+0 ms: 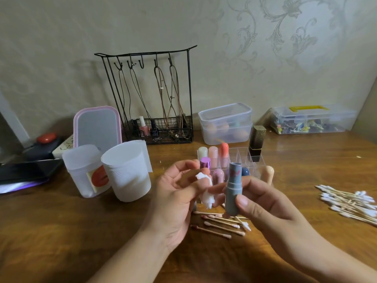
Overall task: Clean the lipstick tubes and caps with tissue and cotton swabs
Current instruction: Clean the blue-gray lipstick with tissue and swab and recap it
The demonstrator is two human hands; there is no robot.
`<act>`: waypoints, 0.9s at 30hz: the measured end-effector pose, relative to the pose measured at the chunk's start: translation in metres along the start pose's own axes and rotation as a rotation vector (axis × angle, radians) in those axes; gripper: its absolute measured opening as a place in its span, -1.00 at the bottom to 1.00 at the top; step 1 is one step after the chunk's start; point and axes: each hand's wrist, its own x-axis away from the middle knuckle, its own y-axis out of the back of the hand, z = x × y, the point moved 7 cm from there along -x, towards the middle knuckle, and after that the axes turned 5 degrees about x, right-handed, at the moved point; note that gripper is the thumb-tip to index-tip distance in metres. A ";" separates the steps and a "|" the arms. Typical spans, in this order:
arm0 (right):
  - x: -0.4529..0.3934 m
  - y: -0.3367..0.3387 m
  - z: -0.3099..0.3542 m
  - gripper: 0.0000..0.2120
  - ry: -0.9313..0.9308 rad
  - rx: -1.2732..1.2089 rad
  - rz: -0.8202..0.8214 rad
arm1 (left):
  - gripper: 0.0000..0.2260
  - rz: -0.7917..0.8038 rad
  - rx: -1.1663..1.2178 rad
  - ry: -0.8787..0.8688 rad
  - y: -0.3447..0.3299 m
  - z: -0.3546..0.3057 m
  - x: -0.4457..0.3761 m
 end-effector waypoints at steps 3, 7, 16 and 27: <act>0.000 0.000 0.004 -0.64 0.040 -0.006 0.001 | -0.76 -0.005 -0.081 -0.063 0.001 -0.004 0.000; 0.004 -0.006 0.010 -0.62 0.070 -0.010 0.074 | -0.79 -0.028 -0.122 -0.088 0.003 -0.008 0.000; 0.009 -0.004 0.013 -0.69 0.123 0.065 0.074 | -0.62 0.099 -0.061 -0.013 -0.003 -0.002 0.002; -0.007 0.022 0.018 -0.64 0.132 -0.436 -0.062 | -0.70 0.252 -0.089 0.052 -0.013 -0.013 0.006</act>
